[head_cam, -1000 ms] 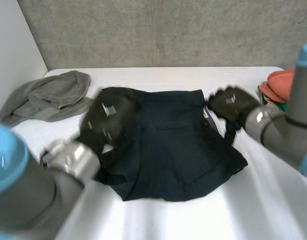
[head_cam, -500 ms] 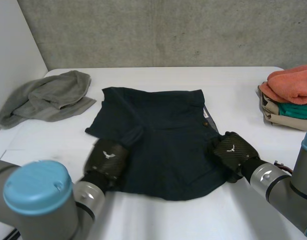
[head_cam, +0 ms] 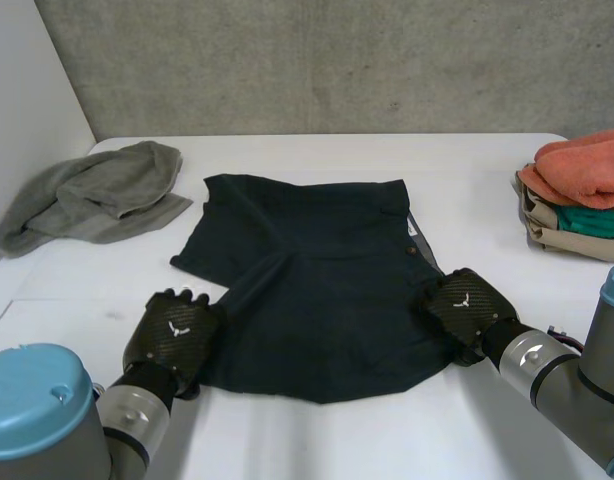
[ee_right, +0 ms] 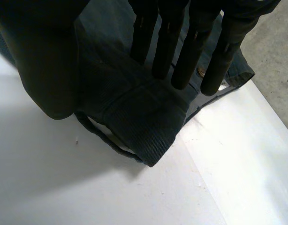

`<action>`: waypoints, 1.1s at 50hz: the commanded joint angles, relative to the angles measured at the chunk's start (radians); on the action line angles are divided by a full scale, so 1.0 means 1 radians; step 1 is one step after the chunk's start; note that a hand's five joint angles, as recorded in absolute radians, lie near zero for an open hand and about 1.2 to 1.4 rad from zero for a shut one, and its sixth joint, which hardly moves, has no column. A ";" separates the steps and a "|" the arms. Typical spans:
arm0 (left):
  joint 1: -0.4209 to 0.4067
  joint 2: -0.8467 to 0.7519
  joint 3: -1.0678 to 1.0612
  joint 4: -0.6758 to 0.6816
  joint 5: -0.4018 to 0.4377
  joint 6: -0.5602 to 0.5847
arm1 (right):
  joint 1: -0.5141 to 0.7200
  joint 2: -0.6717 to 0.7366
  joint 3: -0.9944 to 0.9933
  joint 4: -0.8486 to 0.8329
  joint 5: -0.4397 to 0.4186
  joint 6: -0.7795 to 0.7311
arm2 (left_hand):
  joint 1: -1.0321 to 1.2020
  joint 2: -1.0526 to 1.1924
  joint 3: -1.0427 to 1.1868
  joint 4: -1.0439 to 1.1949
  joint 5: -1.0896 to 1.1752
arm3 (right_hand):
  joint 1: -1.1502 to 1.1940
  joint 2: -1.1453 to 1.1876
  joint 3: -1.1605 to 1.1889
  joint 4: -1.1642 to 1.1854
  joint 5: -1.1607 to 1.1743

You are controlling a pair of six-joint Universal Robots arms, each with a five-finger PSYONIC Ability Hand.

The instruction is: Fold the laundry.

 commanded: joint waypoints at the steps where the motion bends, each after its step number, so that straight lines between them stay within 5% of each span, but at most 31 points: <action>1: -0.032 -0.010 -0.015 0.005 -0.002 -0.002 | 0.002 0.000 -0.002 -0.003 -0.001 0.000 | 0.008 0.014 0.014 0.029 0.032 | 0.223 0.186 0.188 0.189 0.210; 8: -0.025 -0.130 0.038 0.082 -0.003 -0.002 | 0.001 0.002 -0.003 -0.012 -0.001 0.000 | 0.131 0.137 0.137 0.151 0.154 | 0.566 0.529 0.531 0.532 0.552; 10: -0.025 -0.154 0.051 0.106 -0.003 0.000 | -0.001 0.002 -0.003 -0.017 0.001 0.000 | 0.376 0.383 0.382 0.397 0.400 | 0.756 0.720 0.721 0.723 0.743; 12: -0.025 -0.173 0.064 0.138 -0.003 0.001 | -0.001 0.002 -0.003 -0.019 0.002 0.000 | 0.948 0.955 0.954 0.969 0.972 | 0.756 0.720 0.722 0.723 0.743; 18: -0.028 -0.081 0.077 0.165 -0.002 0.001 | 0.001 -0.104 -0.008 0.021 0.064 -0.002 | 0.950 0.956 0.956 0.971 0.974 | 0.756 0.720 0.722 0.723 0.743; 25: -0.029 0.305 0.120 0.148 0.032 -0.014 | 0.011 -0.385 -0.133 0.190 0.102 0.035 | 0.950 0.956 0.956 0.971 0.974 | 0.756 0.720 0.722 0.723 0.743; 32: -0.005 0.485 0.310 -0.059 0.086 -0.063 | 0.001 -0.468 -0.471 0.469 0.116 0.172 | 0.950 0.956 0.956 0.971 0.974 | 0.756 0.720 0.722 0.723 0.743; 42: 0.089 0.196 0.448 -0.147 0.094 -0.094 | 0.010 -0.224 -0.785 0.712 0.125 0.215 | 0.950 0.956 0.956 0.971 0.974 | 0.756 0.720 0.722 0.723 0.743; 47: 0.092 -0.068 0.579 -0.139 0.097 -0.094 | 0.034 -0.060 -0.865 0.710 0.131 0.227 | 0.950 0.956 0.956 0.971 0.974 | 0.756 0.720 0.722 0.723 0.743; 55: 0.101 -0.288 0.952 0.000 0.101 -0.115 | 0.146 0.193 -1.152 0.508 0.274 0.316 | 0.950 0.956 0.956 0.971 0.974 | 0.756 0.720 0.722 0.723 0.743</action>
